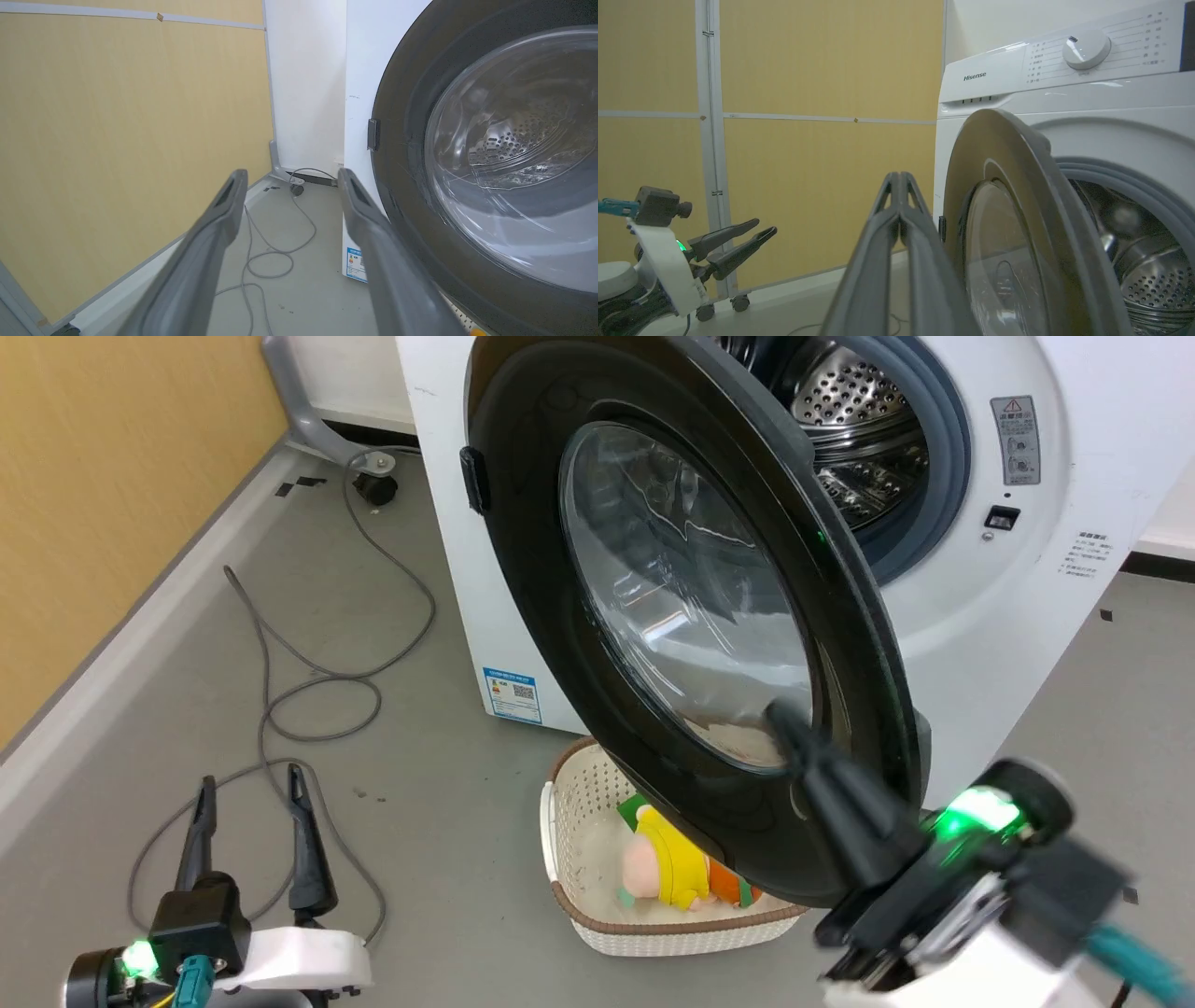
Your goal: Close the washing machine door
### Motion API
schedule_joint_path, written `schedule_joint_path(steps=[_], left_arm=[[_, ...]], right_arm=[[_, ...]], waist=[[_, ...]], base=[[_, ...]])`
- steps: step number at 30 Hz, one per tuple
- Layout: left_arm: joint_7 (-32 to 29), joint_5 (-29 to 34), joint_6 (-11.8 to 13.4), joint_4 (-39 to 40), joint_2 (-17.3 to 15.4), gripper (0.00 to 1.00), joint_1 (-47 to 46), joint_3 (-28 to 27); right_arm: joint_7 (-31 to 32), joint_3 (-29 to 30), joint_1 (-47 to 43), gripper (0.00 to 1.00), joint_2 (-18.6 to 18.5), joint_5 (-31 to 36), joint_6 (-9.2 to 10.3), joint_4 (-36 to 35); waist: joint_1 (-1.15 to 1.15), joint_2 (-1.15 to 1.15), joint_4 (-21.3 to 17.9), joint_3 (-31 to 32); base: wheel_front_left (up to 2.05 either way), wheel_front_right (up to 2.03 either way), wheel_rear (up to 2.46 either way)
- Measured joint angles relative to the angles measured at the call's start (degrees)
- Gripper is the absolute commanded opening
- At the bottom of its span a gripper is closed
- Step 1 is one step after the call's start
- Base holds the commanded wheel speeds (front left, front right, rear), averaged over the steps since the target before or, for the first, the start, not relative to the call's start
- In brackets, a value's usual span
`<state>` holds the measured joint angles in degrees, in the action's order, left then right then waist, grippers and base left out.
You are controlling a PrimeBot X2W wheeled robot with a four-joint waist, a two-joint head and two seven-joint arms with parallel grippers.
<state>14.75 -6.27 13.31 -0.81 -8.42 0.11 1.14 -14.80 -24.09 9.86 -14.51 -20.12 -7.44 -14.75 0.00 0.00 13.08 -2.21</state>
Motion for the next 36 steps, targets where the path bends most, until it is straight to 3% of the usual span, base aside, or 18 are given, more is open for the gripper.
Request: schedule_joint_path(steps=[4,10,22,36], left_arm=[[0.0,0.1,-0.8,-0.3,0.7,1.0,0.0,-0.2],[0.0,0.6,-1.7,-0.6,1.5,1.0,0.0,-0.8],[0.0,2.7,-2.5,0.4,3.1,1.0,-0.7,0.2],[0.0,3.1,-3.4,1.3,4.9,1.0,-7.1,3.8]], right_arm=[[0.0,-3.9,-0.5,0.0,-2.7,0.5,-0.01,4.8],[0.0,-2.9,-2.8,0.0,-4.0,0.6,-0.01,11.2],[0.0,4.7,-3.4,0.0,-2.9,-2.1,-0.15,20.6],[0.0,15.8,11.2,0.0,-1.1,-2.0,-0.14,32.4]], waist=[[0.0,0.0,-0.3,-0.2],[0.0,0.0,-1.0,-0.8],[0.01,0.0,-3.1,-2.9],[0.01,0.0,-2.5,-10.6]], base=[[0.0,0.0,0.0],[0.0,0.0,0.0],[0.0,0.0,0.0],[0.0,0.0,0.0]])
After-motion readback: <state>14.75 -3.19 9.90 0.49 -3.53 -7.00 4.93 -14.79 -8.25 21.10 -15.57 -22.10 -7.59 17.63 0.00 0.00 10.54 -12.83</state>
